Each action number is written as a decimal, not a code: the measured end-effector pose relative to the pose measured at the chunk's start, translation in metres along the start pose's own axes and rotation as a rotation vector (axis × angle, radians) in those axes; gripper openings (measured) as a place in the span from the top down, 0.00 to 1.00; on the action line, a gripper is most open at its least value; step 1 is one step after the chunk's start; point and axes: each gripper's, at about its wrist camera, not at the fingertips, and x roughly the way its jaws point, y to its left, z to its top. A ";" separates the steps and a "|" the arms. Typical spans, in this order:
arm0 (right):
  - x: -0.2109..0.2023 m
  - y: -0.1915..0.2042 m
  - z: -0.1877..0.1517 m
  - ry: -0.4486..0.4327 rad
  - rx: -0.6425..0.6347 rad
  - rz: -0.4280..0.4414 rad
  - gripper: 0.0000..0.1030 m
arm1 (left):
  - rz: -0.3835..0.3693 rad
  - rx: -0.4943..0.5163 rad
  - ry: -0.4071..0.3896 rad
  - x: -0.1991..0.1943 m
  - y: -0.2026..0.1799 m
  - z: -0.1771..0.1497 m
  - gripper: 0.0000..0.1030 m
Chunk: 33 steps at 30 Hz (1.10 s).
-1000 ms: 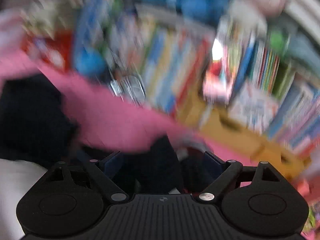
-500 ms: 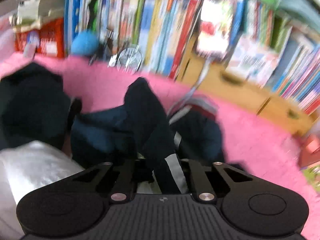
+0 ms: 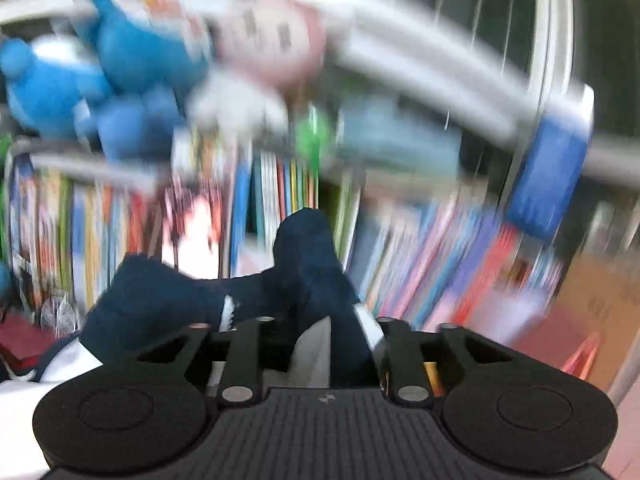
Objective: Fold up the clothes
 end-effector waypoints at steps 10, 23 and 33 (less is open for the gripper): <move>-0.107 0.001 -0.046 -0.171 0.023 0.263 0.18 | 0.003 0.009 0.005 0.000 0.001 0.002 0.00; -0.090 0.053 -0.163 0.285 -0.106 0.437 0.19 | 0.003 0.007 0.006 0.000 -0.001 0.002 0.00; -0.103 0.027 -0.165 0.252 -0.120 0.466 0.15 | 0.006 0.006 0.007 0.000 -0.002 0.002 0.00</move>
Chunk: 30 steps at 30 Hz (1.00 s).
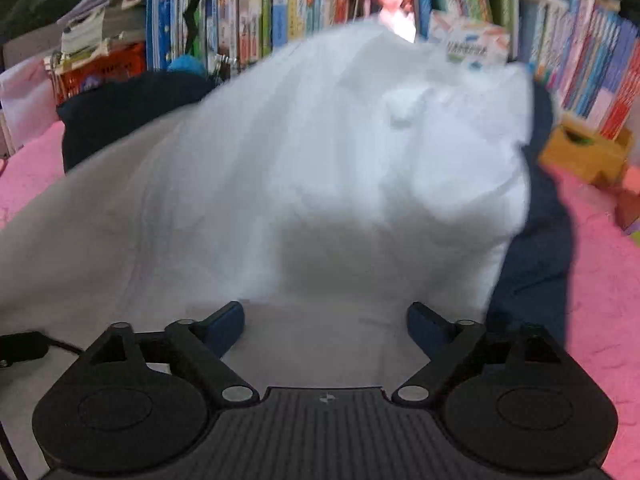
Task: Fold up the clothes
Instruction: 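Smooth the white jacket front flat with both grippers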
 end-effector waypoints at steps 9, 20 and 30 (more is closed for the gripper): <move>-0.166 -0.068 -0.004 -0.195 -0.165 -0.251 0.10 | -0.002 0.000 -0.001 0.000 0.001 0.000 0.00; -0.294 -0.074 -0.034 -0.328 -0.341 -0.456 0.00 | -0.002 0.000 -0.002 0.001 0.002 -0.001 0.00; -0.139 -0.033 -0.049 -0.207 -0.002 0.085 0.00 | -0.003 0.002 -0.003 0.001 0.002 -0.001 0.00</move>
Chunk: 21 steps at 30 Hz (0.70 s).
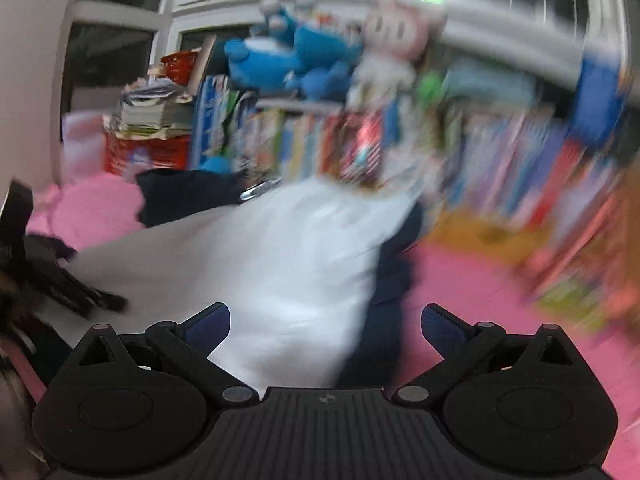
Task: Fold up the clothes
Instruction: 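Smooth the white jacket front flat with both grippers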
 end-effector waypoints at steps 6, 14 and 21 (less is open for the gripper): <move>0.065 0.024 -0.009 0.069 0.091 0.050 0.00 | 0.000 0.000 -0.001 0.000 0.000 0.000 0.00; 0.098 0.031 -0.029 0.192 0.075 -0.006 0.00 | 0.001 -0.002 -0.002 0.000 -0.001 0.000 0.00; 0.101 0.036 -0.032 0.210 0.047 -0.021 0.00 | -0.058 -0.194 -0.150 -0.023 0.025 -0.001 0.00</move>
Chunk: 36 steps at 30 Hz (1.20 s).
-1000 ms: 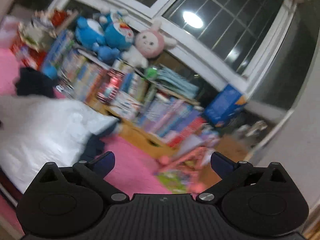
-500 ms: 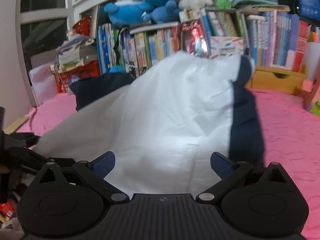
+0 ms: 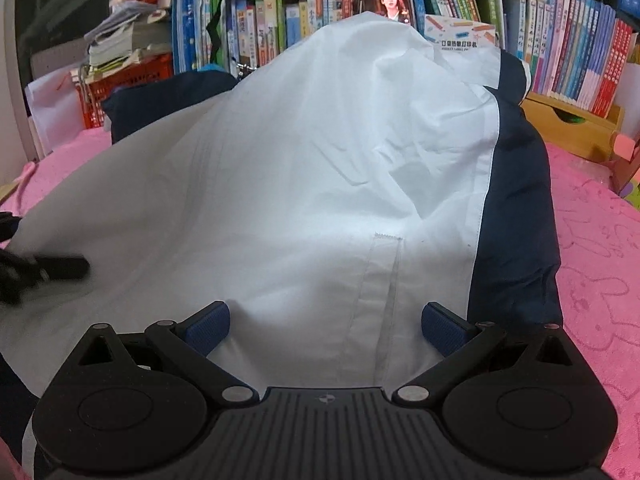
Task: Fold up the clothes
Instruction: 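Smooth the white jacket front flat with both grippers, then grasp the navy sleeve with the left gripper and lift it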
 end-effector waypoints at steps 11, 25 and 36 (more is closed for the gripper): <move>0.001 -0.002 0.004 0.004 0.002 0.000 0.00 | 0.036 -0.263 -0.073 0.041 0.043 0.083 0.00; 0.001 -0.002 0.003 0.002 0.013 0.006 0.00 | 0.006 -0.374 0.076 0.109 0.047 0.078 0.00; 0.001 -0.005 0.004 0.003 0.012 0.007 0.00 | -0.048 -0.488 0.092 0.121 0.061 0.083 0.52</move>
